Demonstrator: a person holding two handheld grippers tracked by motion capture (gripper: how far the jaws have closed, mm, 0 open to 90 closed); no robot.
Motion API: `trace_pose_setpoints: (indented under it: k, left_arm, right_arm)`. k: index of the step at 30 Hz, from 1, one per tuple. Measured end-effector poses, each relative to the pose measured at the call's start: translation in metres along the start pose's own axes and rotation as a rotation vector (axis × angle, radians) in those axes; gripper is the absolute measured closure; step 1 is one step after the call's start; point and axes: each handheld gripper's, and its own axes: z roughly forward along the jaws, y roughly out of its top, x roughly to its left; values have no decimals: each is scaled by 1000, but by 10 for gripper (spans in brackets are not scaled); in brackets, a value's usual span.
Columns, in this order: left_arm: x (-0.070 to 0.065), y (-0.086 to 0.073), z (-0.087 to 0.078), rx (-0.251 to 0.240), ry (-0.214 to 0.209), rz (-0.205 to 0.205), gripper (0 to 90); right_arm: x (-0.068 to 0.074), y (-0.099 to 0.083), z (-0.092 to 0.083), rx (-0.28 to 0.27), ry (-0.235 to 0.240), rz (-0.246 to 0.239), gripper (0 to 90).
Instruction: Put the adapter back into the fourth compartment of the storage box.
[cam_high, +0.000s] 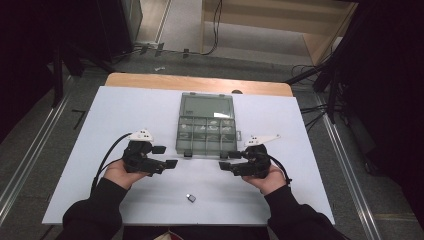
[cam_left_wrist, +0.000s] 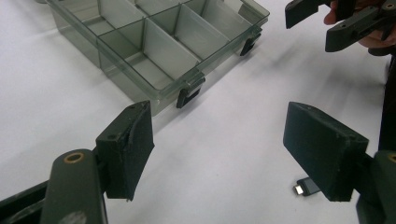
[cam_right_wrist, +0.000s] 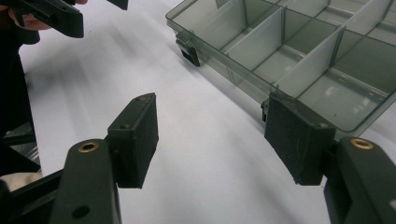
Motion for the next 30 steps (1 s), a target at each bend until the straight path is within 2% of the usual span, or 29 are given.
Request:
trace_pose_setpoints:
  k: [11, 30]
  left_arm:
    - [2, -11, -9, 0, 13, -1, 251]
    - [-1, -27, -24, -5, 45, -18, 251]
  right_arm:
    - [5, 0, 7, 18, 18, -11, 333]
    - [21, 9, 29, 69, 75, -66, 333]
